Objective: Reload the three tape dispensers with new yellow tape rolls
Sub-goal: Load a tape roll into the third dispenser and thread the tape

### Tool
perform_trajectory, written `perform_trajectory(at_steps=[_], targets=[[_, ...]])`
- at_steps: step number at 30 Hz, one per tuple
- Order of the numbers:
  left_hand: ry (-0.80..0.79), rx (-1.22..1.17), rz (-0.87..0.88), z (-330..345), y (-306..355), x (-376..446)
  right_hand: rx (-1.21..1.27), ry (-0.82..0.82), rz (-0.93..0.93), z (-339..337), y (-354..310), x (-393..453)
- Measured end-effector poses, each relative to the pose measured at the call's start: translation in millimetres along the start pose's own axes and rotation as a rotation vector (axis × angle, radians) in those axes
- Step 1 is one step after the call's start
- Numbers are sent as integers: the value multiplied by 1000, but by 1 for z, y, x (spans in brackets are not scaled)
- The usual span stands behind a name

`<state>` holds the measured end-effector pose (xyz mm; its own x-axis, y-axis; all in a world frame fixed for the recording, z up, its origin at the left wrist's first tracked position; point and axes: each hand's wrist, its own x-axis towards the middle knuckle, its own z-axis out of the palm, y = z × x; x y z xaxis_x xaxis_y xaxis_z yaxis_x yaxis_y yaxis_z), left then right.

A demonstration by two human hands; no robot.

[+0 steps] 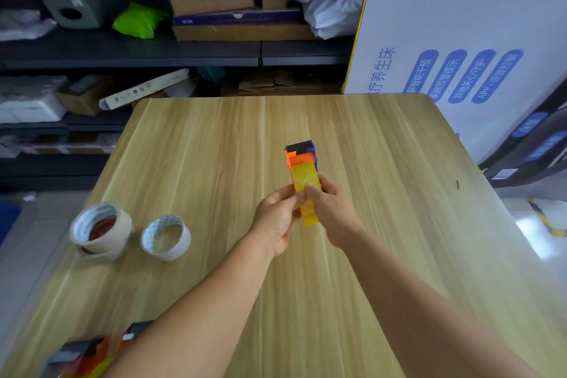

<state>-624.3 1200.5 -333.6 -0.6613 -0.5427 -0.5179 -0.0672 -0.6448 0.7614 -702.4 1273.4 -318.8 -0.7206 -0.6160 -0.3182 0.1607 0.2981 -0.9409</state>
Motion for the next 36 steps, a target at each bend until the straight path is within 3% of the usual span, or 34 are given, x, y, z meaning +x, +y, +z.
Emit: perform_trajectory(at_steps=[3,6,9,13,17,22,28,36], targets=[[77,206,88,5,4,-5,57,-9,22,-6,-4,-5],[236,583,365,8,11,-8,86,-14,15,-12,-6,-7],[207,870,671,8,22,-7,49,7,19,-18,-7,-10],[164,1049,771,9,40,-5,-33,27,3,-22,-11,-16],[182,1051,701,15,51,-6,-78,7,-28,-19,-20,-20],[328,544,416,5,68,1,-164,-25,-43,-23,-17,-21],[242,679,348,-1,77,-3,-147,-71,-41,-23,-11,-23],[316,693,346,-10,81,-6,-242,-182,-4,-24,-23,-18]])
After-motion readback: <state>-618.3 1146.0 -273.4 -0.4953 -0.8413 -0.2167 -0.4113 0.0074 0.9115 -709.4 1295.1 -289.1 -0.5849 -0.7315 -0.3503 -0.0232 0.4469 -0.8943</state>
